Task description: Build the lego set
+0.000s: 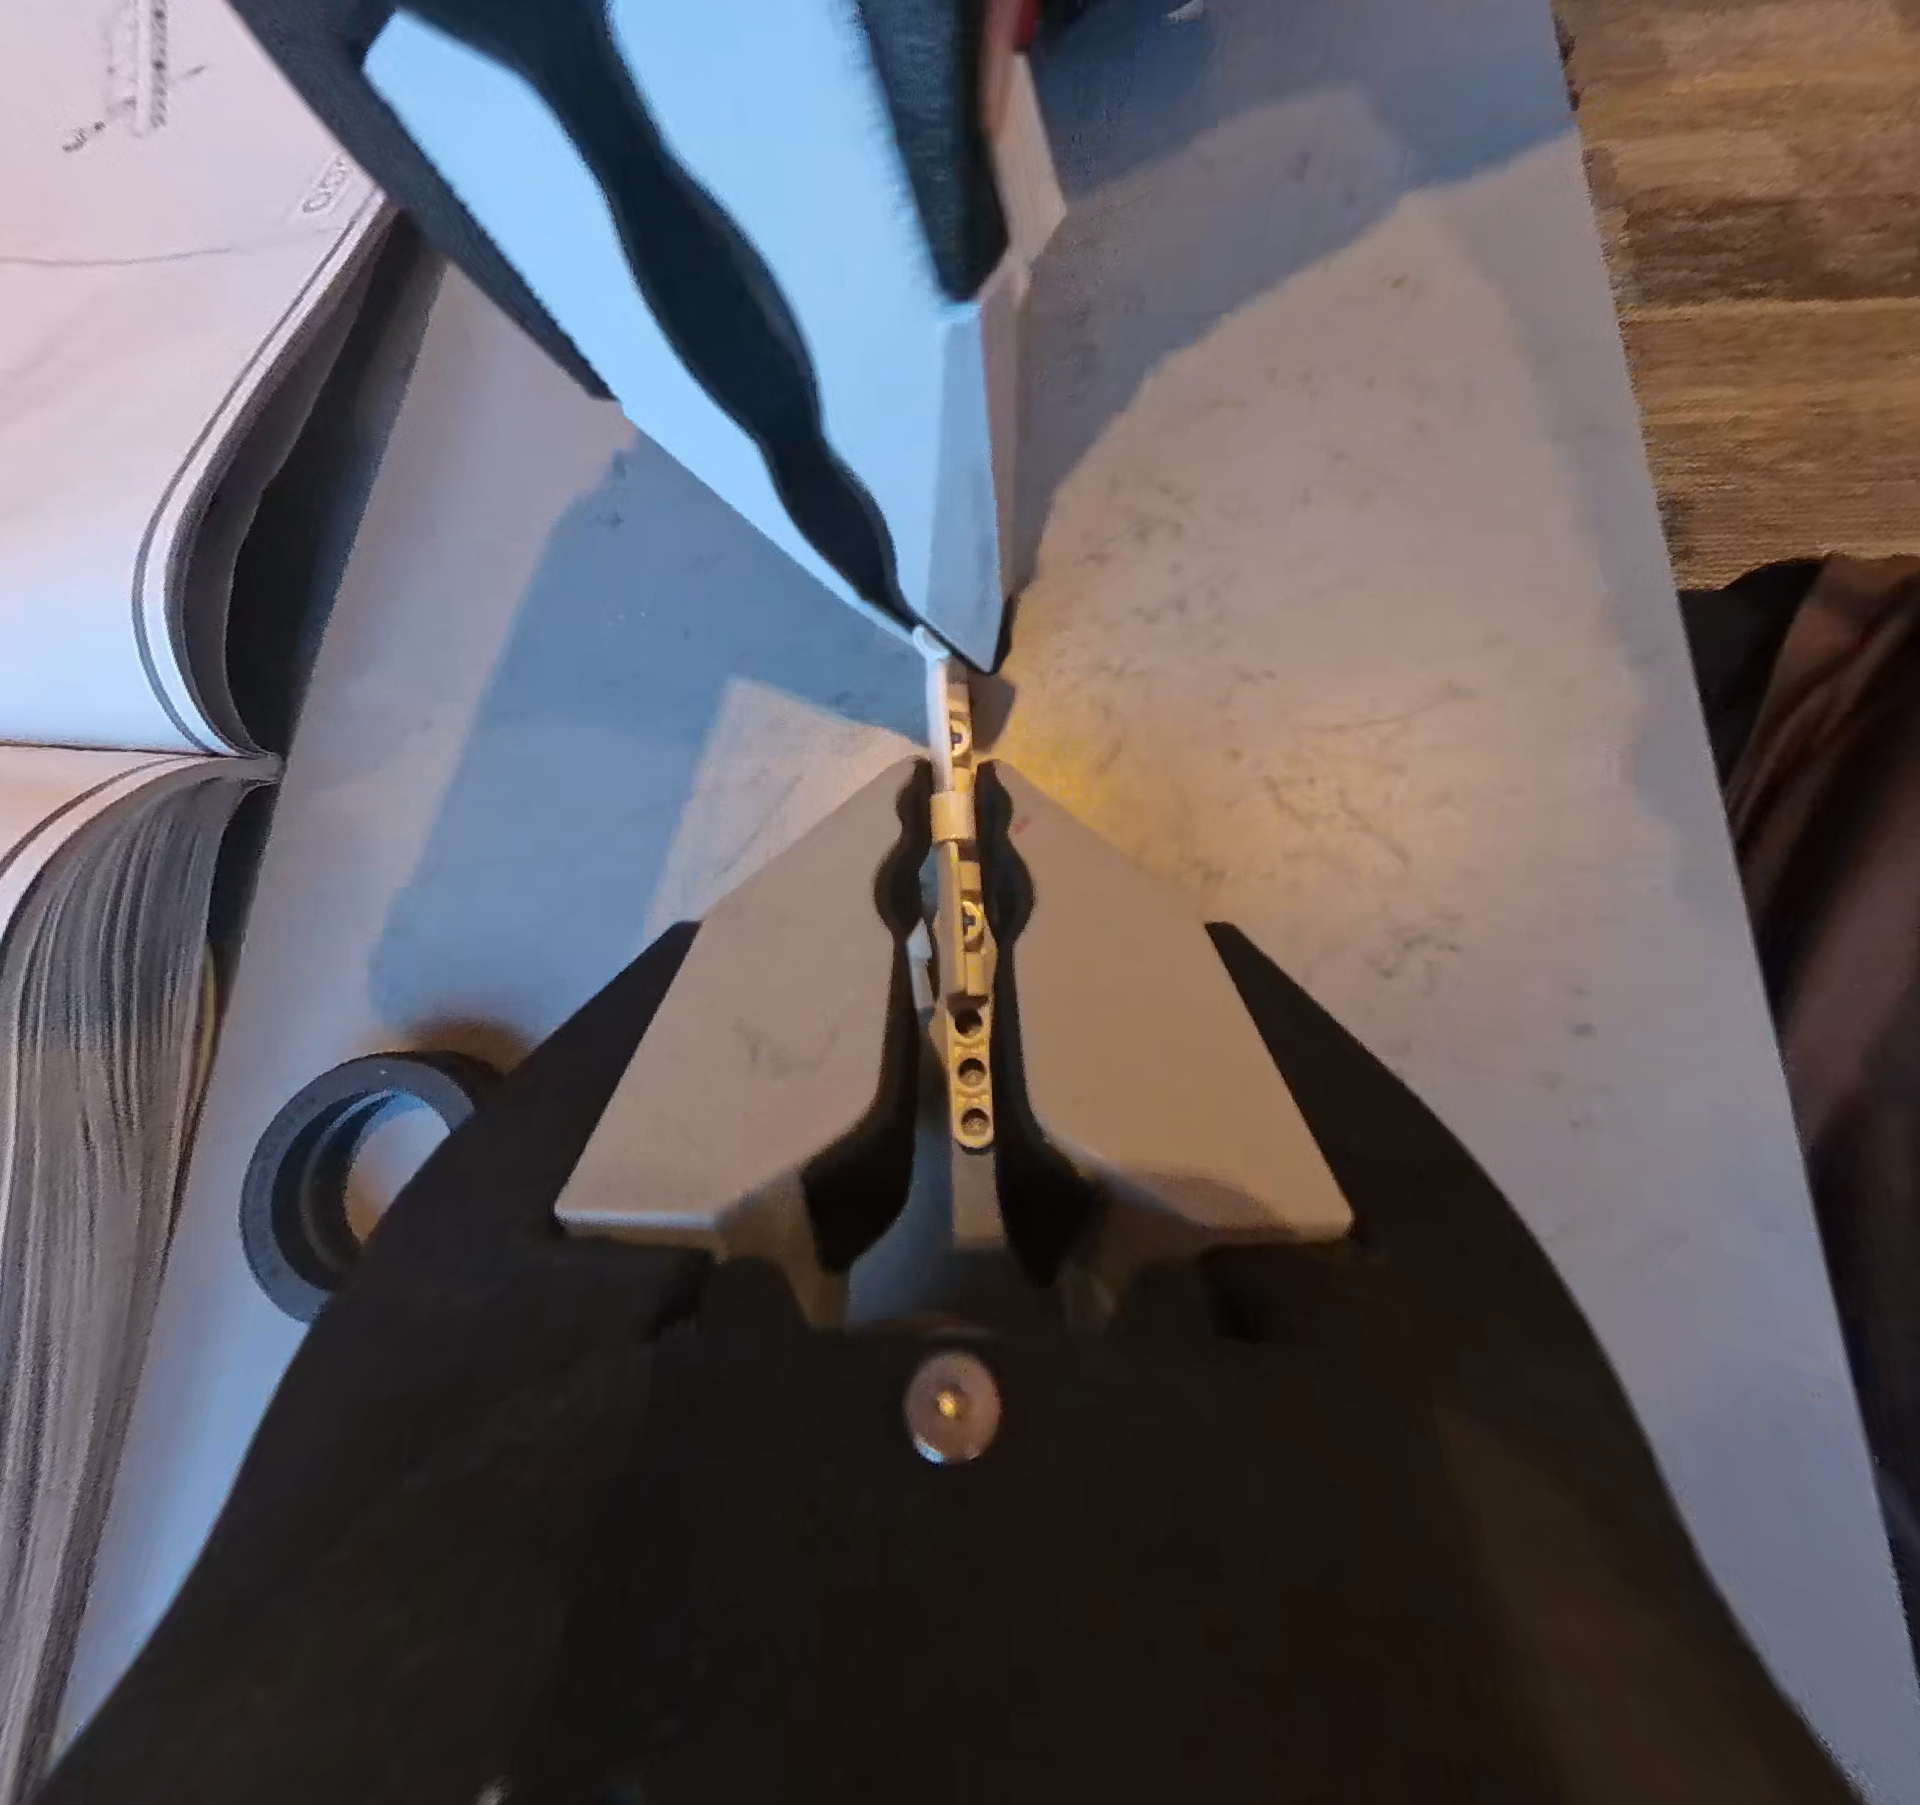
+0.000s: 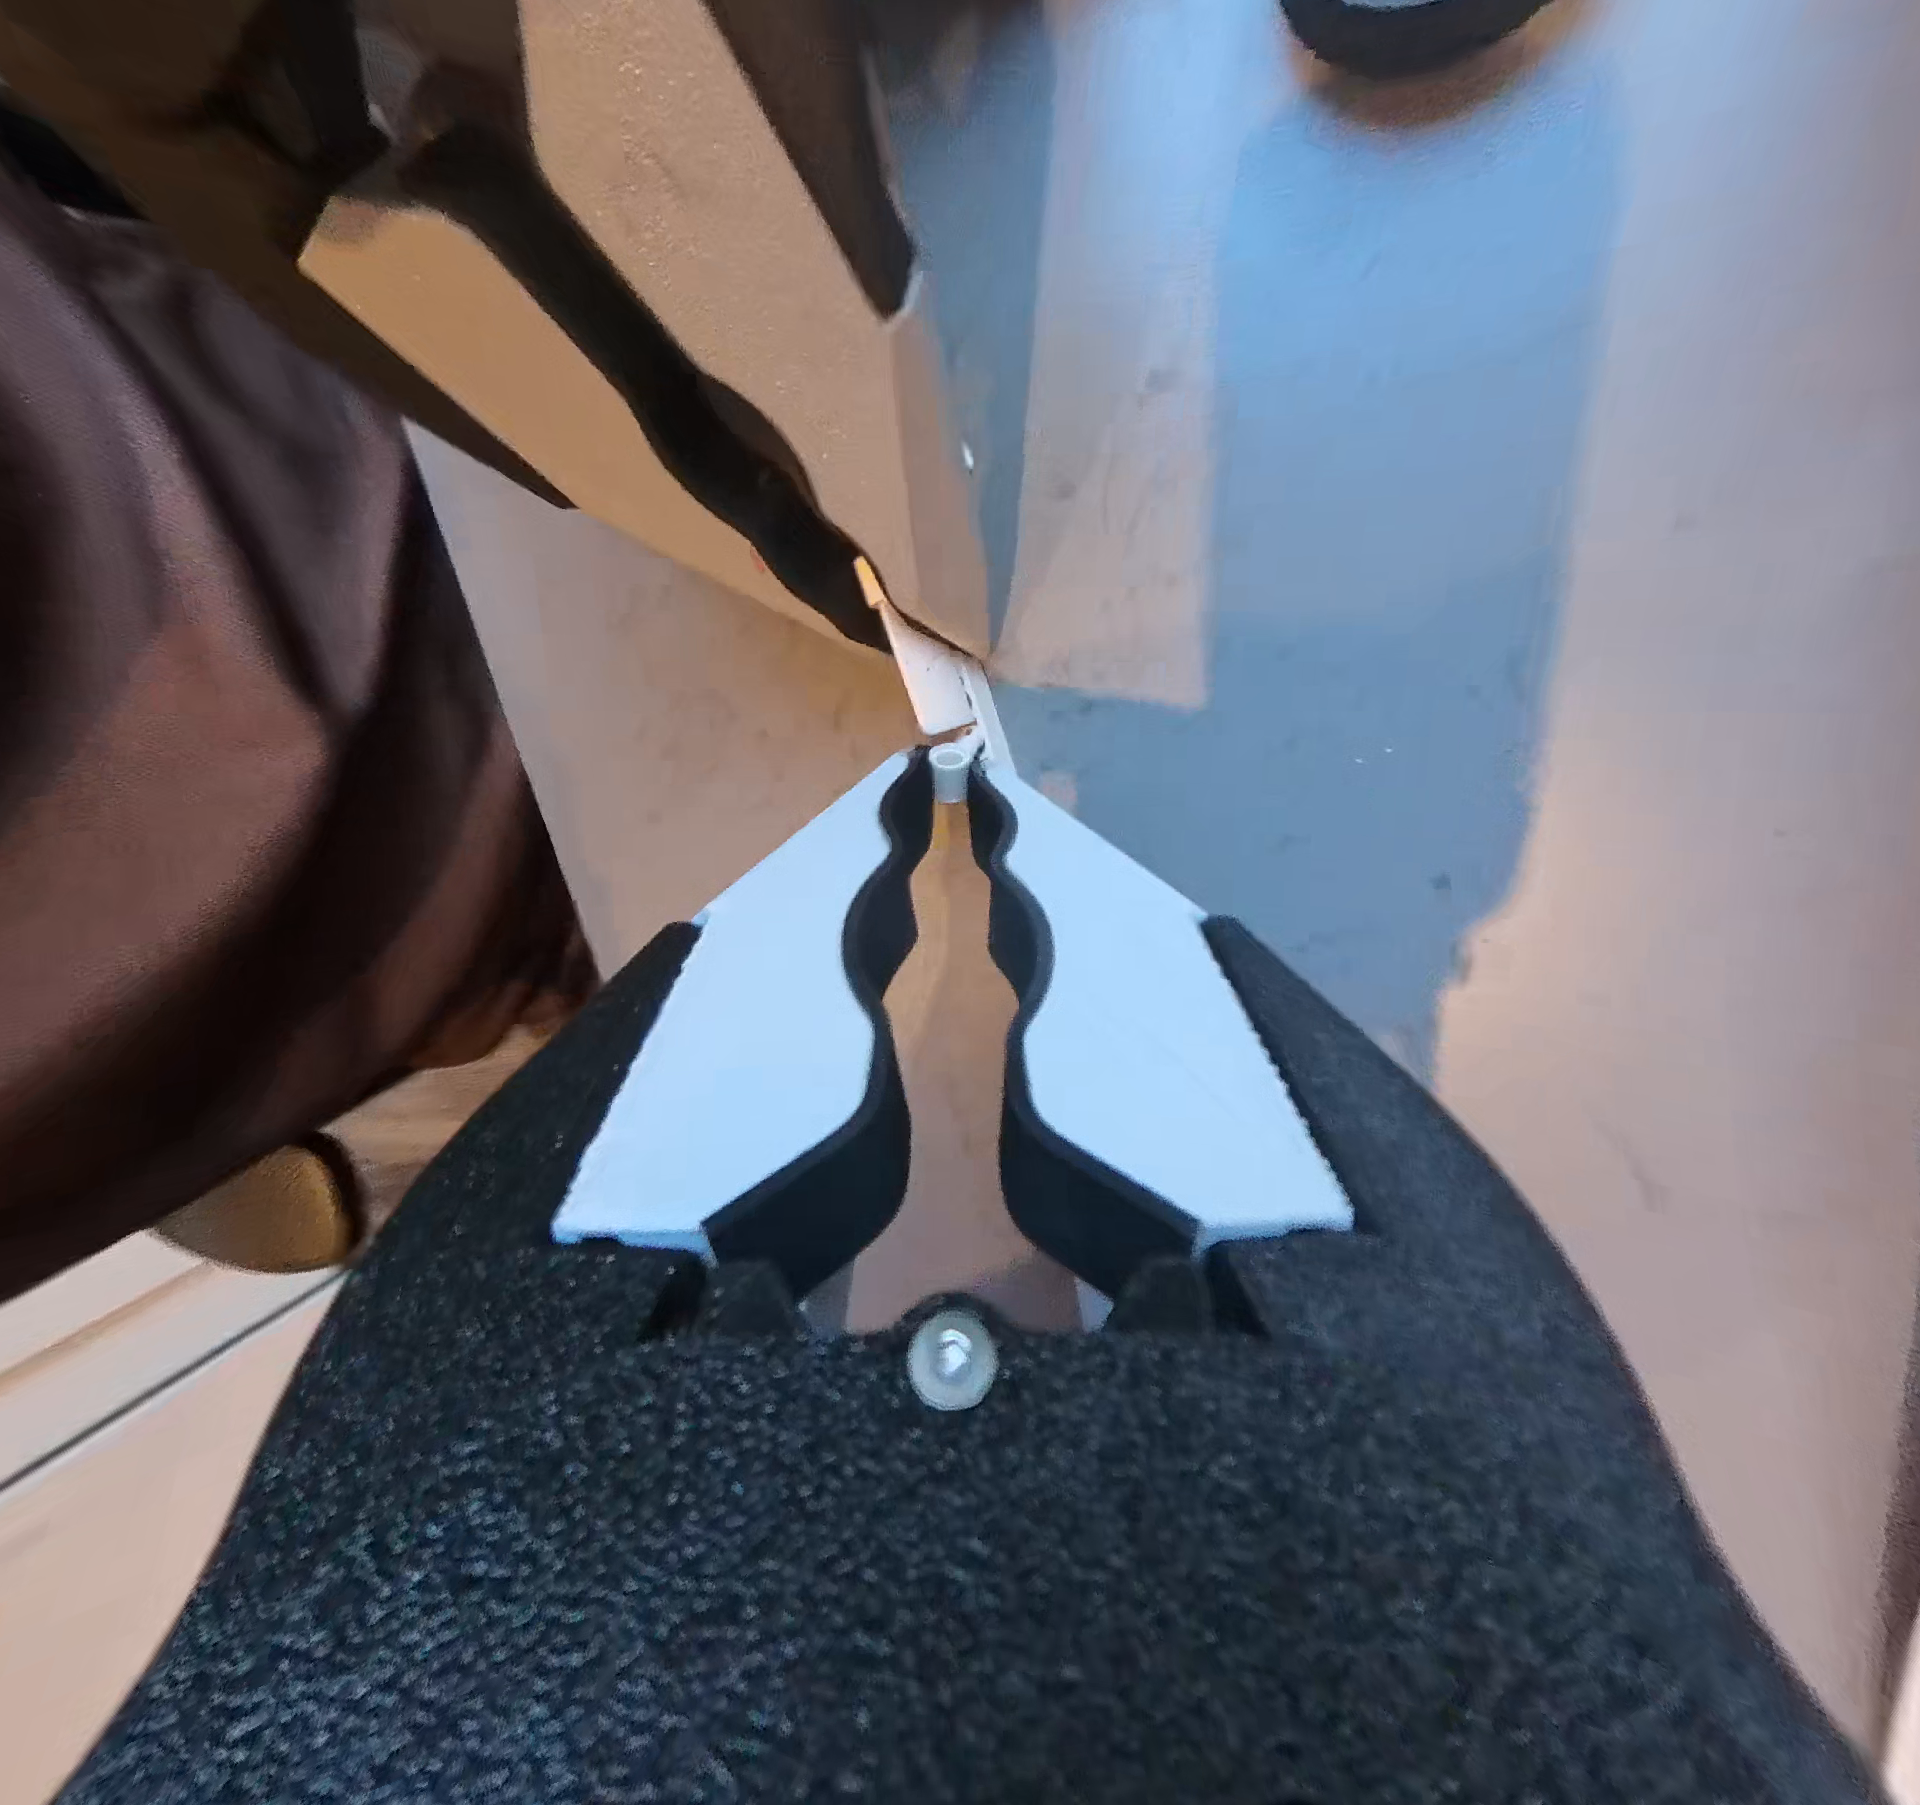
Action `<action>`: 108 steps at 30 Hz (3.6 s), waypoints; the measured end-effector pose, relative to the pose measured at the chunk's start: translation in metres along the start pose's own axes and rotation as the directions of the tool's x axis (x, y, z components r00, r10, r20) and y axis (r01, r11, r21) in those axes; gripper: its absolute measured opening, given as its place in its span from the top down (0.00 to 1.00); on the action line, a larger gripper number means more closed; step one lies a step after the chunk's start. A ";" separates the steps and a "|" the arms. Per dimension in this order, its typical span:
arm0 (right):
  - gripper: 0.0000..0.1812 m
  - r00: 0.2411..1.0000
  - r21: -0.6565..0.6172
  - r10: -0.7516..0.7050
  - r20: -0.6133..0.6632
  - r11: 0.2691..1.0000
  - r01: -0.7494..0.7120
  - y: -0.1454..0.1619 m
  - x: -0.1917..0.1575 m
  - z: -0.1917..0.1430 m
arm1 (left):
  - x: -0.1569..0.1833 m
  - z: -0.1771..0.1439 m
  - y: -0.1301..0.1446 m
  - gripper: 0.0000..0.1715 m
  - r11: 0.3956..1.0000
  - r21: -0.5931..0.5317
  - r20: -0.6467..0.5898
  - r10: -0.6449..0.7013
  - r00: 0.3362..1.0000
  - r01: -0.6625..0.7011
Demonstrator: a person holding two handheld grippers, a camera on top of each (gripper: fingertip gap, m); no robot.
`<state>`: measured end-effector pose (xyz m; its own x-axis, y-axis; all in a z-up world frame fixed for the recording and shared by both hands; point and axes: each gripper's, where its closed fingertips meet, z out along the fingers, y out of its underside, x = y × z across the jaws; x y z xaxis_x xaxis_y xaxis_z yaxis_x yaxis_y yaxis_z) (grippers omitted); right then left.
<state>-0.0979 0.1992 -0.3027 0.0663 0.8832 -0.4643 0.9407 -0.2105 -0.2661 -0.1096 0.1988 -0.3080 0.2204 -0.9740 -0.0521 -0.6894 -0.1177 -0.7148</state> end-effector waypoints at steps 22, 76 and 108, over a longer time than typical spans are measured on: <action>0.96 0.971 0.584 -0.056 -0.234 0.790 0.186 -0.007 -0.032 -0.032 | -0.002 -0.009 0.005 0.85 0.996 0.023 0.006 0.082 0.997 -0.082; 0.97 0.976 0.945 0.197 -0.093 0.325 0.025 -0.038 -0.049 -0.087 | -0.007 -0.056 -0.081 0.99 0.875 0.452 0.414 -0.034 0.910 -0.173; 0.97 0.951 0.596 0.028 -0.307 0.785 0.169 -0.018 -0.006 -0.011 | 0.003 -0.007 0.007 0.97 0.997 -0.058 0.019 -0.054 0.998 0.055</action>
<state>-0.1114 0.2024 -0.2855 0.1920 0.9629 -0.1896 0.5515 -0.2656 -0.7908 -0.1184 0.1941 -0.3082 0.2703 -0.9624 -0.0261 -0.7153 -0.1826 -0.6746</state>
